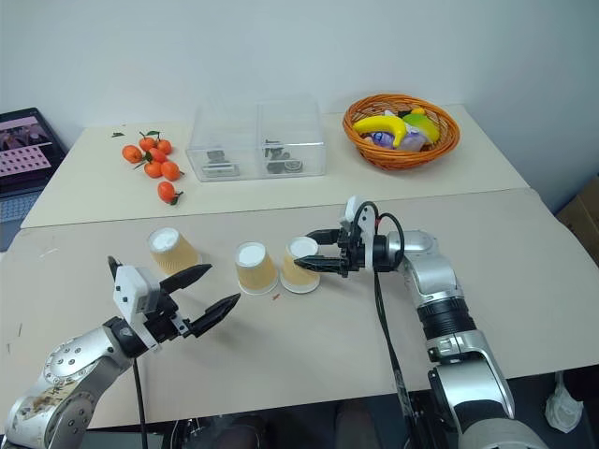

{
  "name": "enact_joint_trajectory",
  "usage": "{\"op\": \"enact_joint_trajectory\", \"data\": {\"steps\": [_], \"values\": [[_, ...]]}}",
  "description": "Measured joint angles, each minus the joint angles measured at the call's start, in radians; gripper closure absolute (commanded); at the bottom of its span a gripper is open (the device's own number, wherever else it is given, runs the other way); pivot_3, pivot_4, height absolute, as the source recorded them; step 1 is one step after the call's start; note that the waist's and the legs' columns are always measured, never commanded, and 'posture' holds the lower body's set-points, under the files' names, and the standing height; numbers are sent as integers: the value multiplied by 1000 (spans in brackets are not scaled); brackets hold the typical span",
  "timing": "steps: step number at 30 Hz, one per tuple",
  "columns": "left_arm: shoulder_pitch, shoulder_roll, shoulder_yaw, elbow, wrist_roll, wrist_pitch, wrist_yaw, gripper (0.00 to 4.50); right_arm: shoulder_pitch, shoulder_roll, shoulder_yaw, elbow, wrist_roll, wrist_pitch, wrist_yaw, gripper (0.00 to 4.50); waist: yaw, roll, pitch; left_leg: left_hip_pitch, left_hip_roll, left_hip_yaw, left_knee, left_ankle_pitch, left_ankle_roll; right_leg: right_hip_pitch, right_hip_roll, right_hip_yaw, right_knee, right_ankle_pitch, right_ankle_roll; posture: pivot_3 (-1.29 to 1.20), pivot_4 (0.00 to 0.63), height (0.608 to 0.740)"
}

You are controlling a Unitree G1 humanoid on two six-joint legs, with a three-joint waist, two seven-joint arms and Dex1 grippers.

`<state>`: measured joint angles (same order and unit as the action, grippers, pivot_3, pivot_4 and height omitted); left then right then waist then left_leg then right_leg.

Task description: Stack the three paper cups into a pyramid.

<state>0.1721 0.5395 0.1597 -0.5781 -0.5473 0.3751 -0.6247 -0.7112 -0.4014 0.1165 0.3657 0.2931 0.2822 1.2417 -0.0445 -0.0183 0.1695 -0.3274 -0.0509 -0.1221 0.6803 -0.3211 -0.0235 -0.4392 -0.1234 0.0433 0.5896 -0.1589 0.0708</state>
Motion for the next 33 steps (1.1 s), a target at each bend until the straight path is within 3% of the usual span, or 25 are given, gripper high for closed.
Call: {"op": "enact_joint_trajectory", "data": {"steps": [6, 8, 11, 19, 25, 33], "values": [[5, -6, 1, -2, 2, -1, 11, 0, -11, 21, 12, 24, -7, -29, 3, 1744, -2, 0, 0, 0, 0, 0, 0, 0, 0, 0, 0, 0, 1, 0, 0, 0, 150, 738], [5, -7, 1, -2, 5, -1, 14, 0, -17, 31, 14, 43, -11, -46, -1, 739, -2, 0, 0, 1, 0, 0, 0, 0, 0, 0, 0, 0, 1, 0, 0, 0, 150, 738], [3, -11, 1, -3, 7, -1, 20, 0, -26, 41, 22, 89, -36, -73, -16, 94, 0, 0, 0, 1, 0, 0, 0, 0, 0, 0, 0, 0, 1, 0, 0, 0, 150, 738], [-9, -21, 2, -3, 9, -1, 29, 0, -25, 34, 28, 134, -36, -62, 12, 94, 0, 0, 0, 0, 0, 0, 0, 0, 0, 0, 0, 0, 1, 0, 0, 0, 150, 738], [-36, -28, 4, 4, 3, -1, 29, 0, -25, -71, 7, 47, 44, 95, 106, 94, 2, 0, 0, -1, 0, 0, 0, 0, 0, 0, 0, 0, 0, 0, 0, 0, 150, 738], [-76, -62, 60, 19, -52, 19, 67, 0, 40, -169, -14, -26, 79, 167, 138, 94, 1, 0, 0, -1, 0, 0, 0, 0, 0, 0, 0, 0, -1, 0, 0, 0, 150, 738]]}}
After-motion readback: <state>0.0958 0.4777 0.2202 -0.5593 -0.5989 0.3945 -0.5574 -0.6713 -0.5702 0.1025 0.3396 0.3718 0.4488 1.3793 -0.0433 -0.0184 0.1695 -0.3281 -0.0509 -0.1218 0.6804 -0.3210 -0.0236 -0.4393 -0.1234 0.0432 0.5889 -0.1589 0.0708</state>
